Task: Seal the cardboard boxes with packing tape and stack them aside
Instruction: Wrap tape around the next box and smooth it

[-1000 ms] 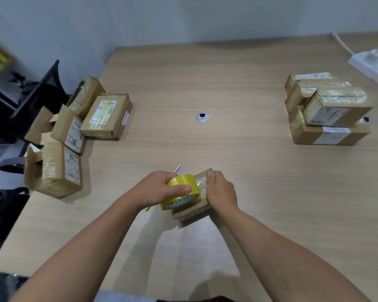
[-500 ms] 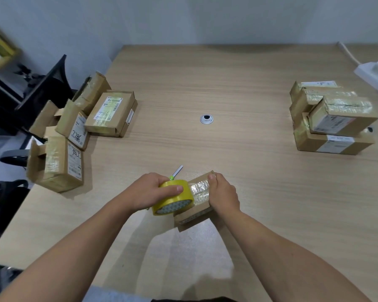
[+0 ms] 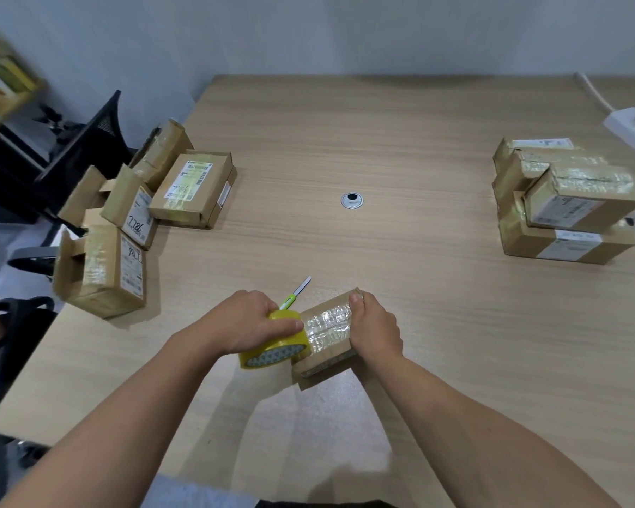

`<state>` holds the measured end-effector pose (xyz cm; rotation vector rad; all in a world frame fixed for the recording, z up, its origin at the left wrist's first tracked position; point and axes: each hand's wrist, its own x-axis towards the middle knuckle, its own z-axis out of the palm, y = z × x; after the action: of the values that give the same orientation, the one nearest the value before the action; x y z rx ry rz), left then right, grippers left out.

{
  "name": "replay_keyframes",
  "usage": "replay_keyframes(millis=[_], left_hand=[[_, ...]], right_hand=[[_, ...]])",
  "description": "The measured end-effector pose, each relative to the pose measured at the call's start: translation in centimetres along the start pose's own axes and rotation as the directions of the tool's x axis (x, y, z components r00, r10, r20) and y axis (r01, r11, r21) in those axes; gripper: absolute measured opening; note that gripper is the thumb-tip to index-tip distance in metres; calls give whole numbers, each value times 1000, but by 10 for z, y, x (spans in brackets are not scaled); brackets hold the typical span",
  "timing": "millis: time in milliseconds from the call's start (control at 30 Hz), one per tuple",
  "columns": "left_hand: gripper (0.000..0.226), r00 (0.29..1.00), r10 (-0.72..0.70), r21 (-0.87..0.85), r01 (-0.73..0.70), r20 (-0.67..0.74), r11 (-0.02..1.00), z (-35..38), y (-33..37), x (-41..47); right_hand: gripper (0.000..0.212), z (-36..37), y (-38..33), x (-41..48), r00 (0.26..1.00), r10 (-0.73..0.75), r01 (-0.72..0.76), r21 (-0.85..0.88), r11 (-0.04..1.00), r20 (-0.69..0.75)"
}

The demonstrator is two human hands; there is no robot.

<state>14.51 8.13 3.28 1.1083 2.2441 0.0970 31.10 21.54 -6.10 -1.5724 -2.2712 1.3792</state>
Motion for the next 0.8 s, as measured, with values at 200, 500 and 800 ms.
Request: replay_keyframes(millis=[200, 500, 800], left_hand=[[59, 993, -109, 115, 104, 41, 988, 7, -16, -4], [57, 964, -238, 217, 209, 119, 953, 18, -24, 1], [61, 960, -252, 150, 233, 123, 961, 40, -37, 7]], right_hand=[[43, 5, 0, 0, 1000, -17, 16, 6, 1000, 17], [41, 6, 1, -1, 999, -43, 43, 10, 999, 20], [41, 6, 1, -1, 999, -47, 47, 19, 999, 16]])
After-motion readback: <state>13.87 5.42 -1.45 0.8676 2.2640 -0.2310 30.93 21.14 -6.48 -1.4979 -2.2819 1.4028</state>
